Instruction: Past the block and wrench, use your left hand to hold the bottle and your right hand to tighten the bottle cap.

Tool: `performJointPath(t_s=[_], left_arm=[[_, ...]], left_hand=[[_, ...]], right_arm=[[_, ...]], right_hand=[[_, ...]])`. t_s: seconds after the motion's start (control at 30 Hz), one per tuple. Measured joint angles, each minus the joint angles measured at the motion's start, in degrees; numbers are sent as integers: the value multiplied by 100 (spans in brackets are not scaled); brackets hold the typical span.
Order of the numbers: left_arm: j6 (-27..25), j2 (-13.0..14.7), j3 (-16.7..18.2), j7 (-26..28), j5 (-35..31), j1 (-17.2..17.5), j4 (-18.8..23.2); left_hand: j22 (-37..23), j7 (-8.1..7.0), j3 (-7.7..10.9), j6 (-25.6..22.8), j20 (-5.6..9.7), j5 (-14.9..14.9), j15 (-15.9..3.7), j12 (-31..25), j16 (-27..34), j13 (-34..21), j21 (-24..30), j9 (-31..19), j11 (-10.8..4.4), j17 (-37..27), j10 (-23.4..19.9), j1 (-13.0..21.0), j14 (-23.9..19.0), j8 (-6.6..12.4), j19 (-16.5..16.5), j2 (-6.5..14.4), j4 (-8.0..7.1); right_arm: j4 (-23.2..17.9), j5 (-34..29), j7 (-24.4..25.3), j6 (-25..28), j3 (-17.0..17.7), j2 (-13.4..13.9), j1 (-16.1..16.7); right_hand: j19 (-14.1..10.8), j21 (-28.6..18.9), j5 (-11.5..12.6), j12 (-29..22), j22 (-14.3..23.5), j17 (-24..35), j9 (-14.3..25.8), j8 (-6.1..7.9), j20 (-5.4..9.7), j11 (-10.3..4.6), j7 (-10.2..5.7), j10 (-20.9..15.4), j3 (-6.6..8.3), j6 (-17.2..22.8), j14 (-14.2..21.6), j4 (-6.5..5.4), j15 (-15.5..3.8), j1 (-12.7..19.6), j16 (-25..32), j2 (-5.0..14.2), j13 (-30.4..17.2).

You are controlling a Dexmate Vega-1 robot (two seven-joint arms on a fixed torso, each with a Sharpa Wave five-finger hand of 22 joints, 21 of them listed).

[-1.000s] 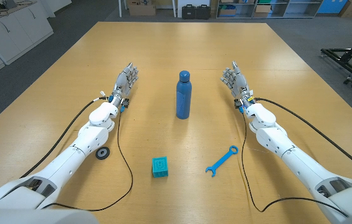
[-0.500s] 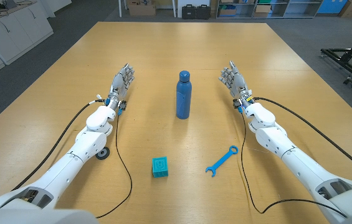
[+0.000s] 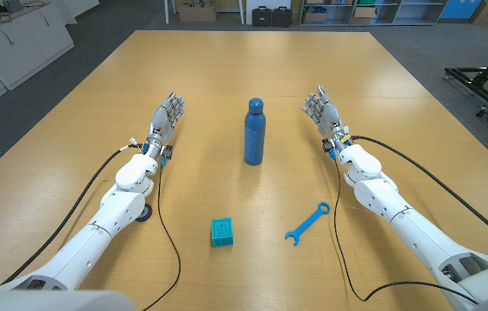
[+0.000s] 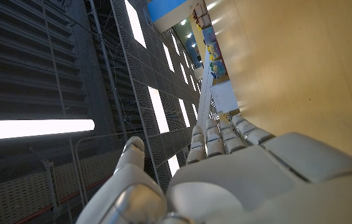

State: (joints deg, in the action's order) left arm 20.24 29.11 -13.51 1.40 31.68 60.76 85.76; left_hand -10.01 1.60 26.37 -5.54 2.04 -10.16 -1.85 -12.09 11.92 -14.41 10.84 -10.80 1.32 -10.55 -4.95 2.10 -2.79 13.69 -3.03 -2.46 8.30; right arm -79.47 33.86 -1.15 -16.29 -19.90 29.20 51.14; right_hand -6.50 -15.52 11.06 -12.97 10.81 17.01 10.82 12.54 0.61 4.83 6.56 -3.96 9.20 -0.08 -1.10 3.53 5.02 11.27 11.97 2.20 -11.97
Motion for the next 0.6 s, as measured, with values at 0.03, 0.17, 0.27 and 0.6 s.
performJointPath(t_s=[0.03, 0.17, 0.27, 0.6], left_arm=[[10, 6, 7, 11, -23, 29, 33], [34, 31, 35, 62, -93, 125, 140], [66, 34, 51, 74, -128, 169, 181], [239, -27, 62, 97, -276, 205, 229]], left_hand=[[0, 0, 0, 0, 0, 0, -9, 0, 0, 6, 0, 0, 0, 0, 0, 0, -9, 0, 0, 0, 0], [0, 4, 0, -43, 0, 0, -7, -16, 0, 6, 0, 0, -20, 0, -26, 0, -11, 0, 0, 0, 0], [0, 0, 0, -124, 3, 0, -19, -43, 44, 29, 62, 1, -38, 0, -127, 0, -140, 28, -129, 0, 0], [1, 0, -1, -348, -12, 0, -19, -65, 90, 85, 65, 1, 0, 1, -348, 0, -346, 73, -275, 0, -1]], right_arm=[[-5, -11, 6, -20, 2, 0, 7], [12, -24, -5, -105, 16, -18, 32], [47, -6, -59, -154, 34, -22, 60], [-70, 55, -243, -179, 99, 130, 184]], right_hand=[[0, 0, 0, 0, 0, 0, 0, 0, 0, 0, 12, 0, 0, 12, 0, 0, 0, 0, 0, 0, 0], [0, 0, 0, 0, 0, 0, 0, 1, 0, -1, 32, -60, 23, 112, 33, 23, -32, 23, 0, 23, 0], [0, 28, 0, 0, 0, -27, -1, 22, 0, -1, 52, -60, 23, 132, 33, 23, -32, 30, 0, 30, 26], [1, 28, 0, 0, -1, -27, -1, 21, 0, 63, 31, -113, 23, 235, 102, 23, 42, 32, 0, 32, 26]])
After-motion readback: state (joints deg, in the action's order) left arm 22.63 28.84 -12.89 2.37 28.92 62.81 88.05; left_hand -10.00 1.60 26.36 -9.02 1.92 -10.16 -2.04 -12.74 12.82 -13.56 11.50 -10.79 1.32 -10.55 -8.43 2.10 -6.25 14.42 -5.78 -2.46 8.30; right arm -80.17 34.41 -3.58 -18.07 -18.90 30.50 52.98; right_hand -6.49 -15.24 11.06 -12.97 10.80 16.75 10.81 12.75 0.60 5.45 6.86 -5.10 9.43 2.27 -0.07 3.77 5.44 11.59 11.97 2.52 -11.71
